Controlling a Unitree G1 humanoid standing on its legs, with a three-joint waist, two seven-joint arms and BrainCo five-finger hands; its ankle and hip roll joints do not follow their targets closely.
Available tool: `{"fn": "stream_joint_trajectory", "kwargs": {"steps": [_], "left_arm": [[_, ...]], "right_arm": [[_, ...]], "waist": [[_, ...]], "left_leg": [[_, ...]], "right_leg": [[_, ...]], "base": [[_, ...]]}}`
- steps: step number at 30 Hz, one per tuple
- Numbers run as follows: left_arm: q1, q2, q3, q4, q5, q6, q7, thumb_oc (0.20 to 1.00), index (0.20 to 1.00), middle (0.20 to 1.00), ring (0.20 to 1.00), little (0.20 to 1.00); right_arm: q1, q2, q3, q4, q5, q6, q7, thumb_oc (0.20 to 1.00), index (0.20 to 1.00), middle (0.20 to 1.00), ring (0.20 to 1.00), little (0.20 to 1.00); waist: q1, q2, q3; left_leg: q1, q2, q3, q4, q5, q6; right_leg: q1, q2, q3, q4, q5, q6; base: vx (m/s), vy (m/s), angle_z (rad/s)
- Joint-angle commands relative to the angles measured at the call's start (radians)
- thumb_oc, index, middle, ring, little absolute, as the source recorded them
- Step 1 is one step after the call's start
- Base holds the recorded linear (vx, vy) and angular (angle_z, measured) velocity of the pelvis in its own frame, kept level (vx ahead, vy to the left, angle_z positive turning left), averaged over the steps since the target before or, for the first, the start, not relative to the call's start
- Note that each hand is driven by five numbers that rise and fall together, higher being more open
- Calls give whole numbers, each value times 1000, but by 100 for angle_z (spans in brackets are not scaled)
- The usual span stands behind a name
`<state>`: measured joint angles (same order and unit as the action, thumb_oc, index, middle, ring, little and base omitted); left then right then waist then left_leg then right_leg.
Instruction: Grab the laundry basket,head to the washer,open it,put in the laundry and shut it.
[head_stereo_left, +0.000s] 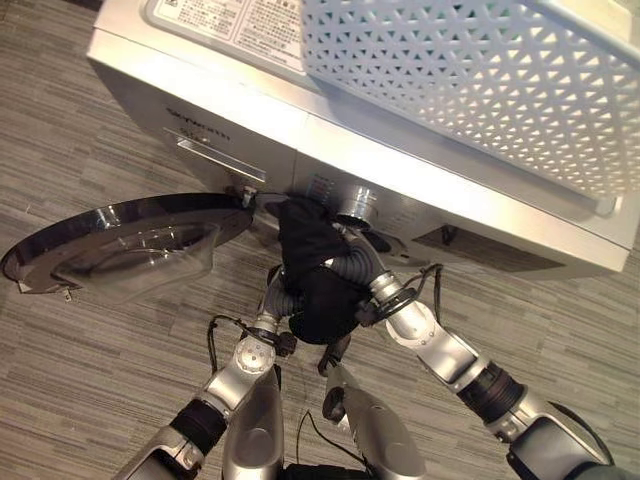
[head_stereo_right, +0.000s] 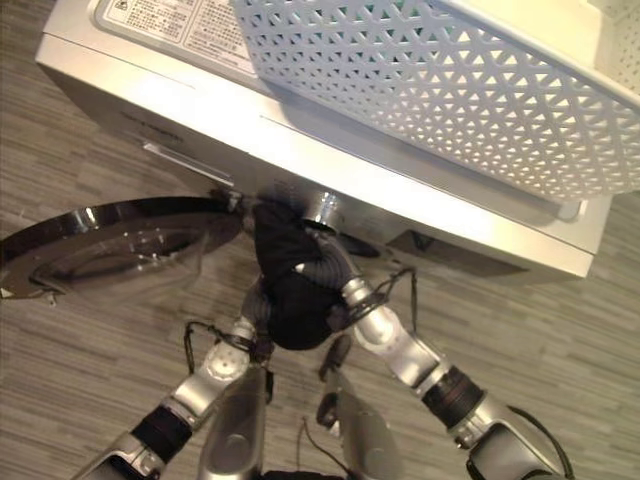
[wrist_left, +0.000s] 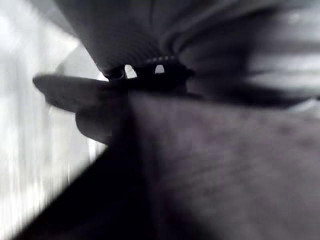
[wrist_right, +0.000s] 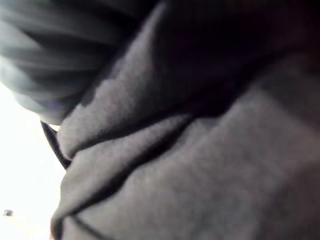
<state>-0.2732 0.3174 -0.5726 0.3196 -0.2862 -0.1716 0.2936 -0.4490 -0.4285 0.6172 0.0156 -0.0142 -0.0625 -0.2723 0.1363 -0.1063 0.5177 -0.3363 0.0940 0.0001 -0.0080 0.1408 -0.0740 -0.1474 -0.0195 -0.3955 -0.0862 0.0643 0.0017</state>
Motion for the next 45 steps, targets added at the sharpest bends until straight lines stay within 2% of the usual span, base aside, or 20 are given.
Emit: {"fn": "stream_joint_trajectory", "kwargs": {"steps": [1, 7, 16, 25, 26, 27, 28, 29, 30, 37, 38, 39, 40, 41, 45], "left_arm": [[-18, -59, -51, -31, -66, -58, -49, 1000, 1000, 1000, 1000, 1000], [-83, -108, -84, 33, -132, -48, -71, 1000, 1000, 1000, 1000, 1000], [-267, -213, -144, 157, -194, -37, -49, 1000, 1000, 1000, 1000, 1000], [-324, -254, -141, 199, -278, -50, -41, 1000, 1000, 1000, 1000, 1000], [-322, -256, -139, 199, -295, -49, -43, 956, 956, 956, 956, 956], [-322, -256, -139, 199, -295, -49, -43, 746, 746, 746, 746, 746], [-316, -264, -132, 208, -324, -48, -43, 473, 473, 473, 473, 473], [-316, -264, -132, 208, -325, -48, -43, 473, 473, 473, 473, 473], [-313, -268, -137, 217, -331, -47, -39, 200, 200, 200, 200, 200], [-294, -257, -119, 212, -310, -59, -8, 200, 200, 200, 200, 200], [-287, -252, -117, 208, -304, -62, -7, 200, 200, 200, 200, 200], [-287, -252, -117, 207, -304, -62, -6, 200, 200, 200, 200, 200], [-273, -246, -109, 205, -299, -68, -5, 200, 200, 200, 200, 200], [-264, -243, -106, 205, -300, -70, -5, 200, 200, 200, 200, 200], [-237, -241, -91, 204, -313, -76, -9, 200, 200, 200, 200, 200]], "right_arm": [[11, -32, -28, -102, 25, -28, -19, 200, 200, 200, 200, 200], [22, -17, -15, -96, 75, -31, -8, 200, 200, 200, 200, 200], [8, -12, -2, -77, 124, -31, -27, 200, 200, 200, 200, 200], [-12, -23, -27, -78, 133, -35, -54, 200, 200, 200, 200, 200], [-12, -25, -29, -78, 132, -35, -58, 200, 200, 200, 200, 200], [-12, -25, -29, -78, 132, -35, -58, 200, 200, 200, 200, 200], [-13, -22, -31, -76, 133, -31, -61, 200, 200, 200, 200, 200], [-13, -22, -31, -76, 133, -31, -61, 200, 200, 200, 200, 200], [-14, -22, -31, -76, 133, -31, -63, 200, 200, 200, 200, 200], [17, -11, -24, -61, 192, -50, -63, 200, 200, 200, 200, 200], [29, -12, -23, -58, 207, -54, -58, 269, 269, 269, 269, 269], [29, -12, -23, -58, 208, -54, -58, 379, 379, 379, 379, 379], [46, -17, -12, -45, 223, -54, -44, 903, 903, 903, 903, 903], [53, -18, -6, -35, 232, -56, -37, 1000, 1000, 1000, 1000, 1000], [74, -34, 12, 9, 234, -45, -12, 1000, 1000, 1000, 1000, 1000]], "waist": [[-15, 27, -22], [-29, 19, -19], [-81, -16, -23], [-105, -31, -14], [-105, -33, -12], [-105, -33, -12], [-107, -38, -11], [-107, -38, -11], [-108, -41, -8], [-100, -51, 1], [-99, -54, 2], [-99, -54, 1], [-94, -57, 2], [-92, -59, 2], [-85, -65, 2]], "left_leg": [[-12, 87, 50, 5, -3, -29], [-18, 88, 67, -5, 3, -33], [-21, 108, 121, 8, 2, -43], [-16, 121, 155, 17, -2, -48], [-16, 123, 160, 19, -2, -49], [-16, 123, 160, 19, -2, -49], [-17, 128, 165, 22, -2, -49], [-17, 128, 165, 22, -2, -49], [-17, 132, 169, 25, -2, -51], [-18, 143, 180, 24, 6, -58], [-19, 145, 180, 23, 7, -59], [-18, 145, 180, 23, 7, -59], [-20, 149, 180, 23, 9, -60], [-21, 150, 180, 21, 11, -61], [-22, 153, 182, 14, 18, -63]], "right_leg": [[-56, -70, 22, 118, -114, 47], [-62, -73, 12, 112, -103, 52], [-65, -76, 12, 100, -79, 61], [-63, -79, 11, 97, -67, 67], [-63, -78, 12, 96, -67, 67], [-63, -78, 12, 96, -67, 67], [-63, -77, 12, 96, -65, 67], [-63, -77, 12, 96, -64, 67], [-62, -77, 11, 95, -63, 67], [-59, -70, -1, 91, -62, 66], [-58, -68, -2, 91, -62, 65], [-58, -68, -2, 91, -62, 65], [-58, -66, -5, 90, -63, 63], [-58, -64, -7, 88, -62, 63], [-57, -61, -14, 85, -60, 63]], "base": [[-8, -28, 7], [-12, -2, 8], [0, 0, 0], [-4, 1, -1], [0, 0, 0], [0, 0, 0], [-7, -8, -4], [-13, -16, -9], [-7, -15, -10], [-5, -21, -3], [0, 0, 0], [7, -44, 0], [8, -46, 0], [9, -62, -1], [6, -37, 0]]}}
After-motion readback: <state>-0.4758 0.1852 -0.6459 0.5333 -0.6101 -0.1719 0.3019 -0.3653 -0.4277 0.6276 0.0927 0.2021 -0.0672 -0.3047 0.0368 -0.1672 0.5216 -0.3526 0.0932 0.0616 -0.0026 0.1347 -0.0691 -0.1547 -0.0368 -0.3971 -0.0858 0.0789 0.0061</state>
